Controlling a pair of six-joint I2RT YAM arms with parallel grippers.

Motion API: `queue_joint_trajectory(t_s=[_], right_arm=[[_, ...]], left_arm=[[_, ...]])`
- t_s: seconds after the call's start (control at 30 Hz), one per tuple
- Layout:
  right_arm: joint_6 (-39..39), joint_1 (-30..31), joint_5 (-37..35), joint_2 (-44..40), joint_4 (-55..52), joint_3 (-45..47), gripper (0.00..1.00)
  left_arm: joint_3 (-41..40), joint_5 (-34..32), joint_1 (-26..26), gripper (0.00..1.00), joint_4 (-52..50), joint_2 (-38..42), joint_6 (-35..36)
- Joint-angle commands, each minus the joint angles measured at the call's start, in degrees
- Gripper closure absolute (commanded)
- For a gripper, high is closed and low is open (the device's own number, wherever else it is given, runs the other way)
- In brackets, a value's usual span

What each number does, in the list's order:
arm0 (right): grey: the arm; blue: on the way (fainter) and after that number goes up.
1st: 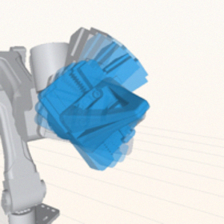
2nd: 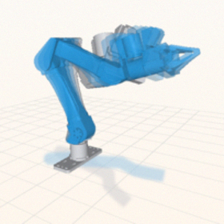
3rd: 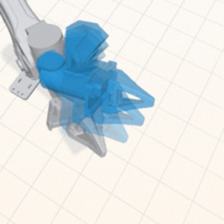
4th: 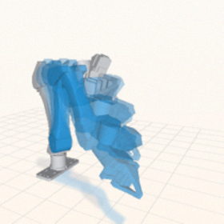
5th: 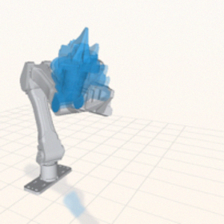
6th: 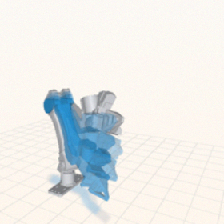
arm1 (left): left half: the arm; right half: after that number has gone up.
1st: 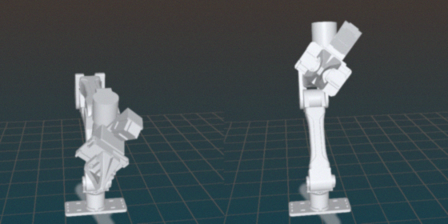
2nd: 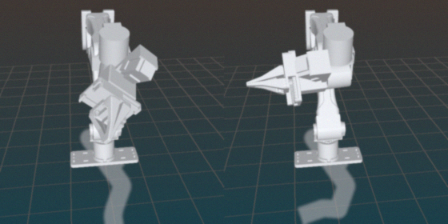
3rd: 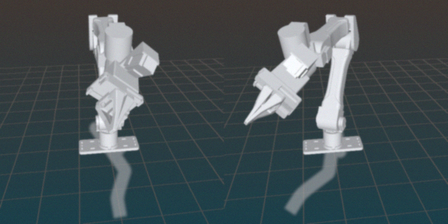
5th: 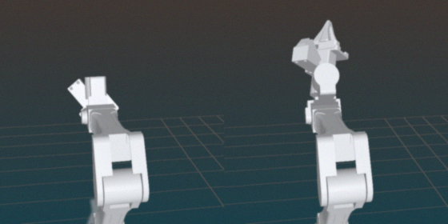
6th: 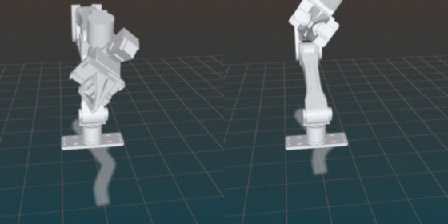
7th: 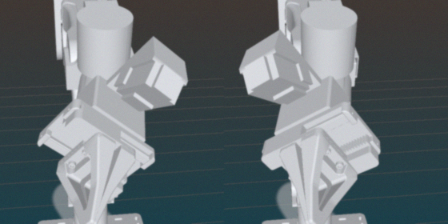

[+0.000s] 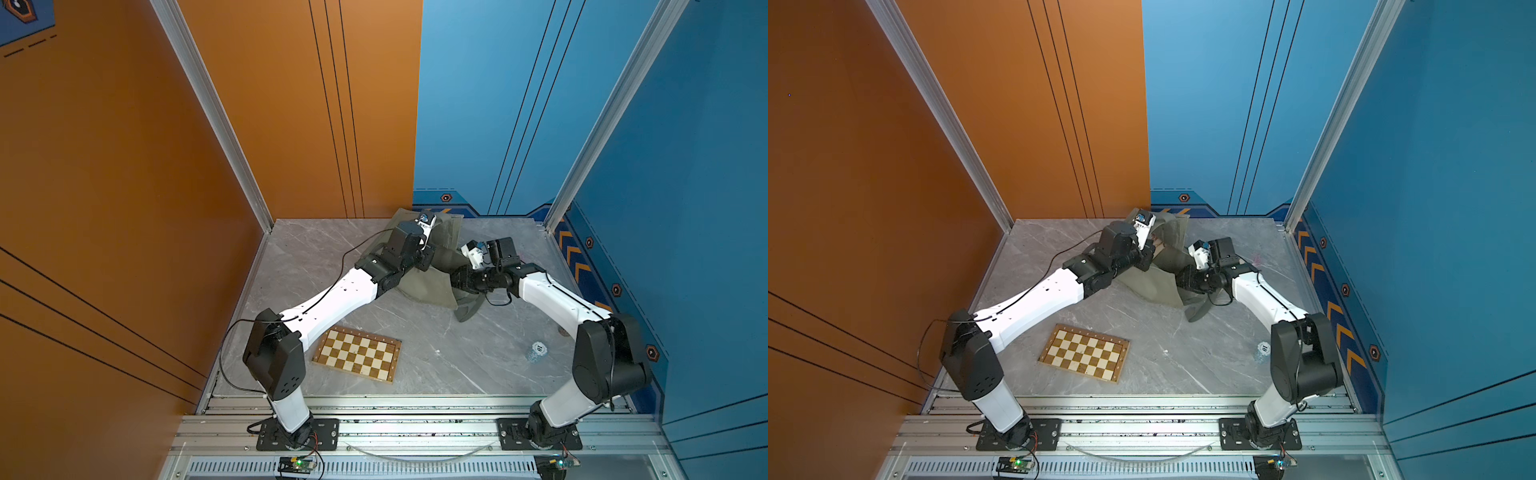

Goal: Take out the folding fans from the tote bags
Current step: Pick up the folding fan from the canvas bag.

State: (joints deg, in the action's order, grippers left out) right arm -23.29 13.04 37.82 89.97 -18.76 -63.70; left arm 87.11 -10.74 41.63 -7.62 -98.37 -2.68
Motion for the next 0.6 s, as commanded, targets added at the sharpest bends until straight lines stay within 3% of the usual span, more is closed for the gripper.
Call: queue_joint_trajectory(t_s=[0.0, 0.2, 0.33, 0.57], right_arm=[[2.93, -1.58, -1.63, -5.41, 4.81, 2.29, 0.63], [8.90, -1.25, -3.25, -11.23, 5.27, 3.01, 0.62], [10.65, -0.05, -3.74, -10.31, 3.33, 1.81, 0.62], [18.50, 4.68, -10.81, -9.47, 1.13, 0.88, 0.63]], left_arm=[[-0.08, 3.03, -0.49, 1.00, 3.30, 0.87, -0.30], [0.17, 13.26, -3.82, 1.00, 1.35, 2.15, -0.33], [0.55, 20.39, -5.13, 1.00, 0.83, 2.45, -0.52], [7.21, 26.31, -5.84, 1.00, -9.07, -0.66, -0.98]])
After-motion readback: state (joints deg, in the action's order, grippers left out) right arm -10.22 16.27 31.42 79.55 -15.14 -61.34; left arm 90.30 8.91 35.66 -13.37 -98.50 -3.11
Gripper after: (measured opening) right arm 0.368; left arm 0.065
